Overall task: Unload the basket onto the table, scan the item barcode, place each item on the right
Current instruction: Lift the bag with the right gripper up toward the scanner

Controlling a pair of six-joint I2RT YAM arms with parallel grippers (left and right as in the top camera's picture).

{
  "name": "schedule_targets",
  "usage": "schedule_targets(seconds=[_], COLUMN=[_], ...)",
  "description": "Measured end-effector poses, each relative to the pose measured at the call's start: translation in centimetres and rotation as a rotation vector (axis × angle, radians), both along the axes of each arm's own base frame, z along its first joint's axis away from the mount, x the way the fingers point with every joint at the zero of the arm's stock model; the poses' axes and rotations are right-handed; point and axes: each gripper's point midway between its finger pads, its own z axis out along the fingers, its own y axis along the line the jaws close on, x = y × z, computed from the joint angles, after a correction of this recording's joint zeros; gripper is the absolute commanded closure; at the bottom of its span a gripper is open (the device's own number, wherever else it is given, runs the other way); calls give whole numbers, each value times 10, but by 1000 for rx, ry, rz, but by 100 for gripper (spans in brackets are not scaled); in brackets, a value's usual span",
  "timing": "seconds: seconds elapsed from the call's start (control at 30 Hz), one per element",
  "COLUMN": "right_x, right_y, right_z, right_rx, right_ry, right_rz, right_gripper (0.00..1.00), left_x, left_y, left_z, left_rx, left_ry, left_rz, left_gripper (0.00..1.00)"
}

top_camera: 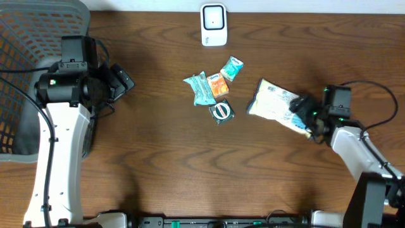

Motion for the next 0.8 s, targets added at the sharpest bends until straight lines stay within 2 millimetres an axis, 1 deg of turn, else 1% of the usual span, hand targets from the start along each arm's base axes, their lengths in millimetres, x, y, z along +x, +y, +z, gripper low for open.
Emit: schedule_targets(seconds=[0.1, 0.17, 0.2, 0.3, 0.33, 0.37, 0.4, 0.47, 0.5, 0.53, 0.57, 0.63, 0.73, 0.8], right_x=[1, 5, 10, 22, 28, 31, 32, 27, 23, 16, 5, -11, -25, -32], right_y=[-21, -30, -33, -30, -25, -23, -18, -10, -6, -1, 4, 12, 22, 27], right_z=[-5, 0, 8, 32, 45, 51, 59, 65, 66, 64, 59, 50, 32, 16], right_rx=[-21, -19, -10, 34, 56, 67, 90, 140, 167, 194, 229, 262, 281, 288], right_ry=[0, -11, -27, -59, -77, -86, -84, -58, -39, -6, 47, 120, 187, 211], right_rz=[1, 18, 36, 94, 120, 137, 157, 176, 181, 180, 172, 162, 134, 100], right_gripper=[16, 14, 12, 9, 8, 8, 8, 7, 4, 1, 1, 1, 1, 1], left_x=[0, 0, 0, 0, 0, 0, 0, 0, 0, 0, 0, 0, 0, 0], left_y=[0, 0, 0, 0, 0, 0, 0, 0, 0, 0, 0, 0, 0, 0], left_z=[0, 0, 0, 0, 0, 0, 0, 0, 0, 0, 0, 0, 0, 0], left_rx=[0, 0, 0, 0, 0, 0, 0, 0, 0, 0, 0, 0, 0, 0], left_ry=[0, 0, 0, 0, 0, 0, 0, 0, 0, 0, 0, 0, 0, 1], left_rz=[0, 0, 0, 0, 0, 0, 0, 0, 0, 0, 0, 0, 0, 0], left_gripper=[2, 2, 2, 2, 2, 2, 2, 2, 2, 2, 2, 2, 2, 2])
